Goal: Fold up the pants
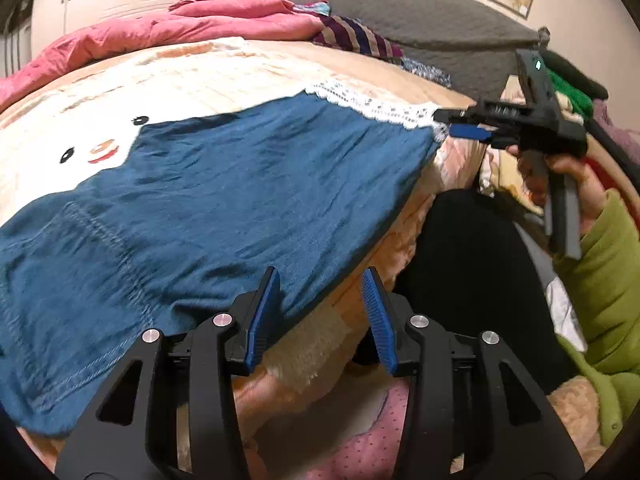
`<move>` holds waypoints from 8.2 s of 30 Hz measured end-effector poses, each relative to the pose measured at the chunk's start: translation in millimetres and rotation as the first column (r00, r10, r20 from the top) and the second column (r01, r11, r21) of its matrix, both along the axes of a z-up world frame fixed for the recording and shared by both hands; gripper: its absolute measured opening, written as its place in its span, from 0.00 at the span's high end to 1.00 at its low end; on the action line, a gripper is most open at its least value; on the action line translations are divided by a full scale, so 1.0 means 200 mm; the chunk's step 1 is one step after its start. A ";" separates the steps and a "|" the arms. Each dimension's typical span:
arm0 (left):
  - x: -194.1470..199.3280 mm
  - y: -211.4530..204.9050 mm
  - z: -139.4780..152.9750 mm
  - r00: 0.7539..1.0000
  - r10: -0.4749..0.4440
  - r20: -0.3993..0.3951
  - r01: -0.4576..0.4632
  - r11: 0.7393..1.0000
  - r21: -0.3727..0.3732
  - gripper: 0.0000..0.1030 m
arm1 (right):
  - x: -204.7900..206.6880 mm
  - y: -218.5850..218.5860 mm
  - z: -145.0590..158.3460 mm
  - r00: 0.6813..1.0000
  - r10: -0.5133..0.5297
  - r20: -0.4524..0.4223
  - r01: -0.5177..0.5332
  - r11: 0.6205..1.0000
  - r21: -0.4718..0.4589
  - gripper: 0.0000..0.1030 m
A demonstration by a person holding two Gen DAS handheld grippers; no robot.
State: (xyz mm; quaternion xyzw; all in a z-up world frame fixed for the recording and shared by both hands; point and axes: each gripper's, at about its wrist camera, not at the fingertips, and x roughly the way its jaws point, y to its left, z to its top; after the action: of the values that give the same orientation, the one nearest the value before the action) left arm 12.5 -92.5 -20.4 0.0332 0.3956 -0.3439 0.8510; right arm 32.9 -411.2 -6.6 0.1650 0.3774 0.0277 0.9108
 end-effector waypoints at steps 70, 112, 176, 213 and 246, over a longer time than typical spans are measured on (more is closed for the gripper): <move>-0.16 1.03 0.22 0.712 0.702 0.004 -0.700 0.710 0.074 0.45 | 0.03 0.57 -0.11 0.907 0.408 -0.102 -0.421 0.888 -0.184 0.20; 0.94 0.19 0.09 0.898 0.424 -0.120 -0.400 0.898 0.181 0.30 | 1.03 0.07 -0.13 0.915 0.365 -0.174 -0.343 0.928 0.144 0.36; 0.53 0.33 0.22 0.805 0.584 0.109 -0.594 0.794 0.129 0.54 | 0.58 0.08 0.11 0.932 0.320 0.168 -0.285 0.937 -0.202 0.28; 0.06 0.52 0.13 0.796 0.594 0.120 -0.605 0.786 0.128 0.22 | 0.00 0.25 -0.02 0.933 0.360 -0.020 -0.360 0.923 -0.137 0.14; 1.25 -0.77 0.11 0.999 0.013 -0.042 -0.008 0.991 0.134 0.16 | 0.16 -0.05 -0.16 0.990 0.132 -0.055 -0.128 0.989 0.080 0.16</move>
State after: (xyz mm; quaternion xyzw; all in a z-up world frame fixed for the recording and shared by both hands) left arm 262.9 -245.7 2.2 0.0807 0.4361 -0.3128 0.8399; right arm 65.2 -420.7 -39.6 0.1754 0.4133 0.0964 0.8884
